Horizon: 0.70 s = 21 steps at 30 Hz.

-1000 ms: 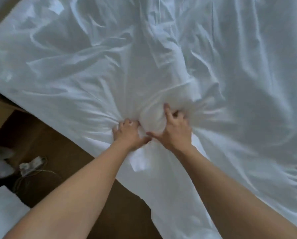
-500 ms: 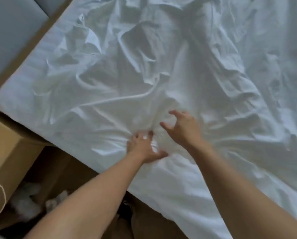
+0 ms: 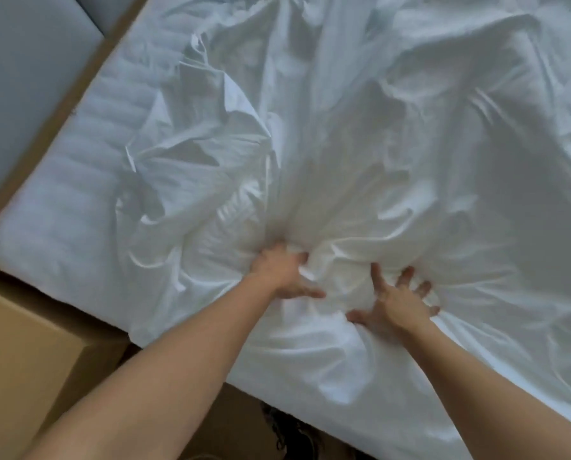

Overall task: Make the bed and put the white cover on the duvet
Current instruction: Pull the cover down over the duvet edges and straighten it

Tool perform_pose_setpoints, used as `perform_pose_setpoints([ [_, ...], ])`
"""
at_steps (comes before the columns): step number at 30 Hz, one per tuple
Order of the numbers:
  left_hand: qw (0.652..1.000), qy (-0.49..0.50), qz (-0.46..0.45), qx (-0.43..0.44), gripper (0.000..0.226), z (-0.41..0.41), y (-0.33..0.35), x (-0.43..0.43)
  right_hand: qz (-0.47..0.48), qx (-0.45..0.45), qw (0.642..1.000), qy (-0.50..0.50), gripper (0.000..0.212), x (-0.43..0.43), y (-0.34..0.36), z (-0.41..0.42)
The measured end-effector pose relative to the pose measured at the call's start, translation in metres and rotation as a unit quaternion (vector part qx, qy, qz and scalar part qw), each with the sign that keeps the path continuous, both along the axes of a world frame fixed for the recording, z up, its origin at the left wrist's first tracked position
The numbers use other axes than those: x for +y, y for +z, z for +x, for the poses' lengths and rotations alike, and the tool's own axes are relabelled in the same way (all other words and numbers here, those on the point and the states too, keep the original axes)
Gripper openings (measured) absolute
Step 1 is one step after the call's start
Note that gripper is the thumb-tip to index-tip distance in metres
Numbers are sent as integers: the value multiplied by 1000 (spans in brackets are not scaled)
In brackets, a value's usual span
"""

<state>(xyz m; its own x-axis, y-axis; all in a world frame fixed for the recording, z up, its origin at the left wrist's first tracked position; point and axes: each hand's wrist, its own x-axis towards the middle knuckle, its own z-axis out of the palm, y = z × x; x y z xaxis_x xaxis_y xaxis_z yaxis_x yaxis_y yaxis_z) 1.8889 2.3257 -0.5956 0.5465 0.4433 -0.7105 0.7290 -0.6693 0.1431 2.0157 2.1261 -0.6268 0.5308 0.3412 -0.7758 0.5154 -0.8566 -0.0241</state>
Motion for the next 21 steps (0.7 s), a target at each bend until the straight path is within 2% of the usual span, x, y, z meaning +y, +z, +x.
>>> perform_pose_setpoints([
  [1,996,20,34,-74,70,-2,12,23,-8,0,1000,-2,127,4,1,0],
  [2,981,57,107,-155,49,-7,22,47,-12,-1,1000,-5,128,8,2,1],
  [3,948,96,209,-221,39,-13,31,73,-14,-1,1000,-8,128,11,4,2],
  [4,916,127,292,-244,43,-21,38,100,-18,-2,1000,-13,128,13,6,2],
  [5,908,168,317,-215,62,-28,45,125,-21,-3,1000,-16,128,15,9,2],
  [7,944,230,220,-86,112,-37,48,170,-35,3,999,-25,131,20,8,6],
  [8,963,218,151,-44,127,-36,47,183,-45,3,999,-29,133,25,6,9],
  [9,979,179,95,-26,134,-31,44,188,-47,0,999,-22,134,31,7,14],
  [10,991,103,82,-38,135,-20,37,184,-48,17,999,-7,130,38,15,20],
  [11,991,0,103,-83,131,-7,30,174,-39,38,998,13,115,50,30,25],
  [12,972,-107,136,-161,123,7,22,163,-6,43,999,23,87,67,50,31],
  [13,937,-196,144,-250,110,20,15,153,65,55,996,-12,61,90,69,34],
  [14,908,-237,118,-325,91,32,9,148,159,64,981,-93,46,117,86,32],
  [15,902,-218,72,-366,76,41,4,147,267,54,945,-183,40,146,97,28],
  [16,916,-165,34,-363,70,46,1,155,355,22,900,-250,39,176,98,24],
  [17,946,-88,22,-311,73,47,-3,170,406,-2,868,-284,45,206,95,18],
  [19,988,40,72,-134,89,30,-11,211,388,6,864,-321,84,262,77,7],
  [21,990,105,94,22,112,-16,-17,264,284,0,894,-348,121,305,52,-1],
])
